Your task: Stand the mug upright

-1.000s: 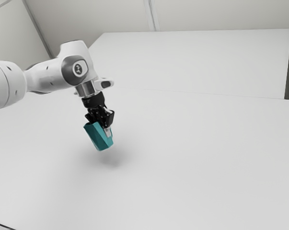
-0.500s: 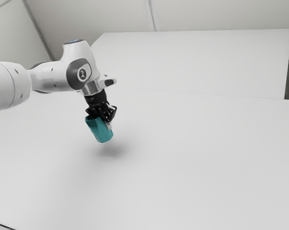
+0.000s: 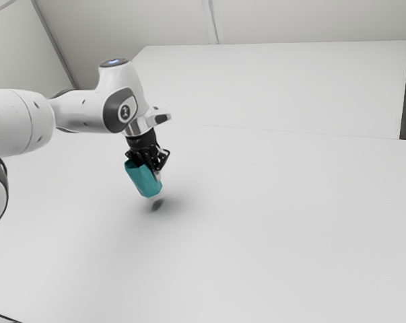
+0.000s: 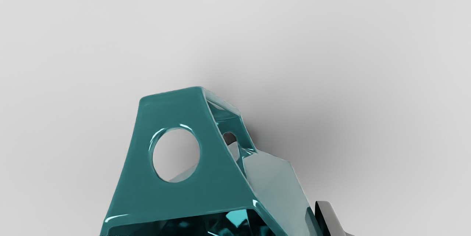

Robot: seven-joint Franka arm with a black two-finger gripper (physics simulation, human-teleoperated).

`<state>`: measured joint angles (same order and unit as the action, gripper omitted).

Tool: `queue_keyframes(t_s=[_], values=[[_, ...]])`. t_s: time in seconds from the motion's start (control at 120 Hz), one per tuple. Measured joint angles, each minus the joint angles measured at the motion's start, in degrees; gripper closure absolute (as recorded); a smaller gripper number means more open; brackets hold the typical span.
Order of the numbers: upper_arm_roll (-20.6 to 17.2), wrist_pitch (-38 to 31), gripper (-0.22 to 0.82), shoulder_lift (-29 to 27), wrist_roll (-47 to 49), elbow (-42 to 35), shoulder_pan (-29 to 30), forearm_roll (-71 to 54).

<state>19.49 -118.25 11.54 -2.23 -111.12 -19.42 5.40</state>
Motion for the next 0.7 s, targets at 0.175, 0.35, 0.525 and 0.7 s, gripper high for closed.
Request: queue_keyframes(t_s=[0.175,0.35,0.525,0.7], values=[[0.00,-0.69,0.78,1.62,0.98,0.08,-0.26,-0.19],[0.00,-0.82,0.78,2.13,1.68,0.12,-0.28,-2.09],[0.00,-0.67,0.78,2.35,2.17,0.34,-0.62,-3.66],[0.00,-0.24,0.78,2.48,2.47,0.51,-0.79,-4.92]])
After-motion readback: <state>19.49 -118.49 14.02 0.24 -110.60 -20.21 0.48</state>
